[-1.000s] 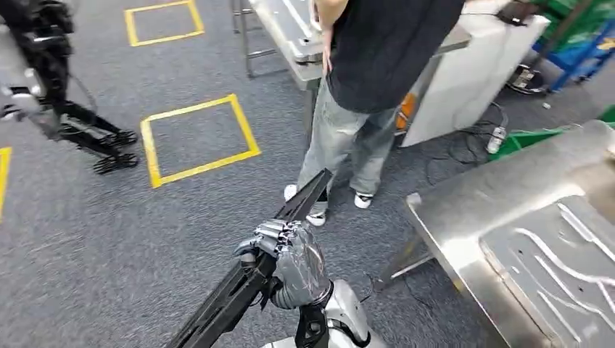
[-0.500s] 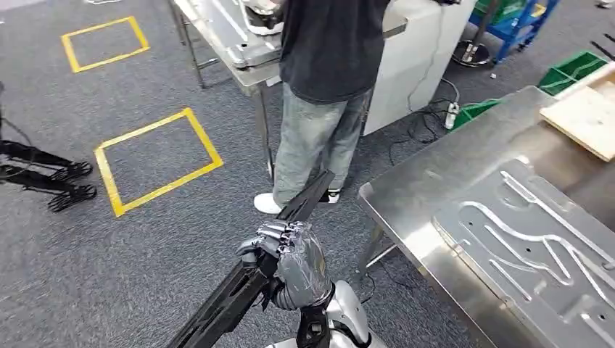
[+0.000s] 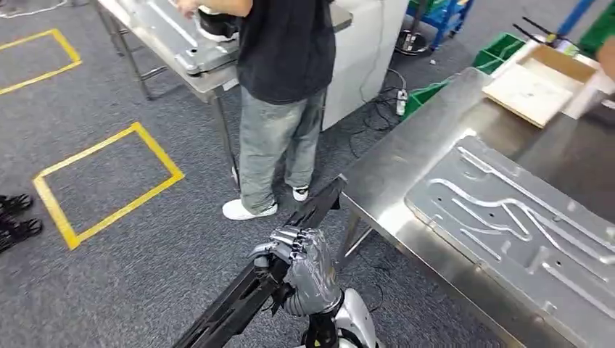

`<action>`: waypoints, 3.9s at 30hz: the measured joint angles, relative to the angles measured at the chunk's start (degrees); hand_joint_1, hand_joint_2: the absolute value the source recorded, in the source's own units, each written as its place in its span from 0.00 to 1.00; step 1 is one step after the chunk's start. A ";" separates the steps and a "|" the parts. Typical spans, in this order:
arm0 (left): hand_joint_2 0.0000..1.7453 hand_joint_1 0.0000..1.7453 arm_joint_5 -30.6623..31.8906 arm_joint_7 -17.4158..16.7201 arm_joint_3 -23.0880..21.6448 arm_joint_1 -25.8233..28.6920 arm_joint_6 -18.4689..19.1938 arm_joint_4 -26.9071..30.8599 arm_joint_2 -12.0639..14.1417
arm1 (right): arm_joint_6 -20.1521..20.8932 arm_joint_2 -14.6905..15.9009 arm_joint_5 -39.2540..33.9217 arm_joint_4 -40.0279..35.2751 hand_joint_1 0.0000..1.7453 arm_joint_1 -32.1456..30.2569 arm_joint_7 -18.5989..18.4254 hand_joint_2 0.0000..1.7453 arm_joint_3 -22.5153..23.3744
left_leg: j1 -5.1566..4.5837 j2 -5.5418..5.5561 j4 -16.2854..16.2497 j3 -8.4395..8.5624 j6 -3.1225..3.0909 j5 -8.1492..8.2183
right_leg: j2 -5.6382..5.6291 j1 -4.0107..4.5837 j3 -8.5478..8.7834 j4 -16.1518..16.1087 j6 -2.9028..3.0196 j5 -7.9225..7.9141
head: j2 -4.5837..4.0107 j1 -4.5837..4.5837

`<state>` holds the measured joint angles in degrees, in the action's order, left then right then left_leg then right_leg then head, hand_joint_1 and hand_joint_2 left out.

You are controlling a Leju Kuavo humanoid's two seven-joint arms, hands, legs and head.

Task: Take the parts from the cabinet and place them on the table.

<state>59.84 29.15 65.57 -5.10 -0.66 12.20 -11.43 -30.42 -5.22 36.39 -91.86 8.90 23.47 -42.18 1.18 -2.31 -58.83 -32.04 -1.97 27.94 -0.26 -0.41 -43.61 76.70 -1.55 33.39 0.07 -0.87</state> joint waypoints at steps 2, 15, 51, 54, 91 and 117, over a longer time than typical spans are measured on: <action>1.00 0.00 -0.02 0.46 -0.07 -0.10 0.24 0.00 0.04 | 0.07 0.00 -0.22 0.00 1.00 -0.19 0.31 1.00 0.24 | -0.06 -1.29 0.00 0.47 0.14 0.34 | 0.48 0.10 3.97 -7.57 0.36 -4.77 | 0.02 0.00; 1.00 0.00 -1.95 1.56 -0.24 -1.67 0.44 0.02 0.29 | -0.28 -0.22 -1.31 -0.33 1.00 -0.52 2.16 1.00 1.09 | -0.07 1.88 -17.20 -6.89 2.66 8.75 | -1.67 0.65 9.81 -18.82 3.96 -7.94 | 0.00 0.07; 1.00 0.00 -1.81 1.05 -0.02 -1.47 0.37 0.02 2.60 | -3.17 -0.53 -1.20 -1.44 1.00 -1.86 2.25 1.00 3.84 | 0.44 7.16 -0.07 -0.40 2.15 -0.09 | -5.74 0.46 8.64 -16.77 2.70 -7.44 | 0.02 0.07; 1.00 0.00 -1.81 0.99 0.00 -1.46 0.39 0.02 2.56 | -3.63 -0.50 -1.07 -1.62 1.00 -2.35 2.05 1.00 4.64 | 0.04 5.59 -0.16 -0.21 1.53 -0.31 | -7.44 0.15 8.30 -17.43 1.52 -8.06 | 0.02 0.04; 1.00 0.00 -0.90 1.44 -0.04 -1.31 3.25 0.02 1.84 | 9.41 24.47 4.33 13.43 1.00 15.50 -10.47 1.00 48.35 | 0.22 2.16 0.76 -0.79 -0.40 -1.56 | -0.11 -0.88 0.62 -0.30 -1.18 0.27 | 0.00 -0.22; 0.00 0.00 0.88 4.66 -2.93 -2.32 7.10 0.02 1.57 | 68.41 43.71 2.27 67.47 0.00 85.13 -32.24 0.00 31.67 | -1.84 1.95 2.43 -0.96 -2.59 -3.22 | -0.04 0.60 8.29 -16.72 1.12 -6.86 | 0.02 -0.22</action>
<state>60.72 33.81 62.64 -7.42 6.45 12.22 -9.86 37.98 38.49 38.66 -24.39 94.03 -8.76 -10.51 -0.66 -0.36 -56.39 -33.00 -4.56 24.73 -0.30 0.19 -35.32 59.97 -0.42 26.53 0.09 -1.09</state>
